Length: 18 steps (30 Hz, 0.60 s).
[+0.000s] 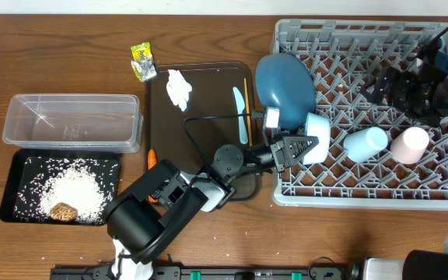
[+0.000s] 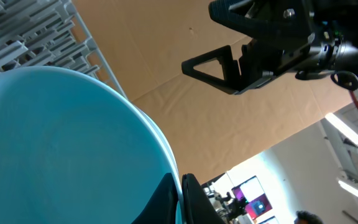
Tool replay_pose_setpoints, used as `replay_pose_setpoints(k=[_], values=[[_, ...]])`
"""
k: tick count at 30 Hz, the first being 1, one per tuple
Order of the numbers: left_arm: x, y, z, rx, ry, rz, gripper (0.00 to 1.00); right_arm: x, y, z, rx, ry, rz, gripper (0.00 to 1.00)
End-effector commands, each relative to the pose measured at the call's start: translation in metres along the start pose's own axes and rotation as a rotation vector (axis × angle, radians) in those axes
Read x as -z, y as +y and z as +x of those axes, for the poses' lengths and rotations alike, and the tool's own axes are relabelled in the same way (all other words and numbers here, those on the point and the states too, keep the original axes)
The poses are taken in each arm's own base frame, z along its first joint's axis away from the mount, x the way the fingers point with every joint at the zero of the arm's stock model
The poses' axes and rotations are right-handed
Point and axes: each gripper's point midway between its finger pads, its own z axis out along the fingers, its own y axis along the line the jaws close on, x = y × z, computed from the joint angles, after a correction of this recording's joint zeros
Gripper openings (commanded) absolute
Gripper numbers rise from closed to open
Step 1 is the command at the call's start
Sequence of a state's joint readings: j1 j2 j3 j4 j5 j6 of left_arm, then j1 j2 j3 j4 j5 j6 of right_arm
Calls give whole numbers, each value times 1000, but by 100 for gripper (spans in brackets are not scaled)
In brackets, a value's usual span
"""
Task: Sort waste into correct bins and load items into the dishwasher rack
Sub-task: 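Lower the light blue bowl into the rack beside the plate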
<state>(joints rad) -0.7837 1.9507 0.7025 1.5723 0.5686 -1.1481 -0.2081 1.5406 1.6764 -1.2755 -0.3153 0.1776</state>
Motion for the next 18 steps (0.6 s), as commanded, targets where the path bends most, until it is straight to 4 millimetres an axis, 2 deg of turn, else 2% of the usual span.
replay_pose_setpoints(k=[1, 7, 18], values=[[-6, -7, -2, 2, 6, 33, 6, 0, 3, 2, 14, 8, -7, 99], [-14, -17, -2, 2, 23, 69, 6, 0, 2, 5, 9, 23, -5, 99], [-12, -17, 8, -16, 67, 75, 6, 0, 0, 6, 18, 25, 4, 99]])
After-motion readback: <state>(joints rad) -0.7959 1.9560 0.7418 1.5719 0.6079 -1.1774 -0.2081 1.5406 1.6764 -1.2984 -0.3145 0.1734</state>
